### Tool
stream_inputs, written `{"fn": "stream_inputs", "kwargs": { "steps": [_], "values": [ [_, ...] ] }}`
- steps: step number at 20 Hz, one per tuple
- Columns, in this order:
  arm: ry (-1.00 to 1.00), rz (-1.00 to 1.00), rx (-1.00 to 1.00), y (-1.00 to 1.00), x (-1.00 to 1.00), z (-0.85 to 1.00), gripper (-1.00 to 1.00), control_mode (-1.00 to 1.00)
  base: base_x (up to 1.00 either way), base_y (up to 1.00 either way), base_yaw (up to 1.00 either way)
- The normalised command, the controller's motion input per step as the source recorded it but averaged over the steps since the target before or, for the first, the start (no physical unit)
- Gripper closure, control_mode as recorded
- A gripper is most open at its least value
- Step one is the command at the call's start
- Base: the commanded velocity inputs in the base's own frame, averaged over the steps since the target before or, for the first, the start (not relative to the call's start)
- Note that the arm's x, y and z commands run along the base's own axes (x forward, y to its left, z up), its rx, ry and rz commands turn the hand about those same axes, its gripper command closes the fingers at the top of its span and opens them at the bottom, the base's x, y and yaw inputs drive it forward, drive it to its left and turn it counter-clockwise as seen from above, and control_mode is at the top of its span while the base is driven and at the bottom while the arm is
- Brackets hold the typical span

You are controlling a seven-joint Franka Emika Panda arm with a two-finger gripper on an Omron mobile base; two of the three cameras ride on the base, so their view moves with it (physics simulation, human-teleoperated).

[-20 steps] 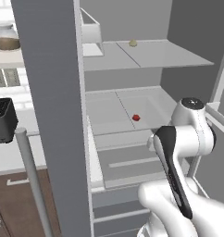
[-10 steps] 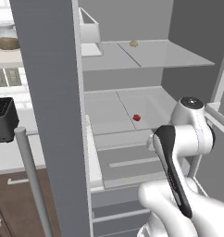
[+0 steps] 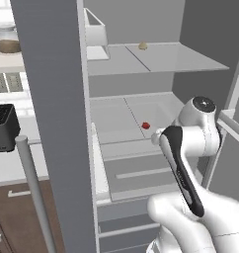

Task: Take the strawberry from the fridge and place it on top of the pancake, located on the dining counter.

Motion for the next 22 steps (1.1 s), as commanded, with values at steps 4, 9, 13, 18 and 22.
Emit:
{"fn": "stream_inputs", "kwargs": {
  "steps": [4, 9, 13, 18, 22],
  "values": [
    [-0.2, 0.06, 0.0, 0.0, 0.69, 0.02, -1.0, -1.0, 0.0, 0.0, 0.0],
    [-0.01, 0.0, 0.0, -0.01, 0.92, 0.01, -1.0, -1.0, 0.0, 0.0, 0.0],
    [0.02, -0.01, 0.0, -0.21, 0.99, 0.01, -1.0, -1.0, 0.0, 0.0, 0.0],
    [0.12, -0.01, 0.0, -0.21, 0.9, 0.0, -1.0, -1.0, 0.0, 0.0, 0.0],
    [0.16, 0.0, 0.0, 0.07, 0.49, 0.0, -1.0, -1.0, 0.0, 0.0, 0.0]
  ]
}}
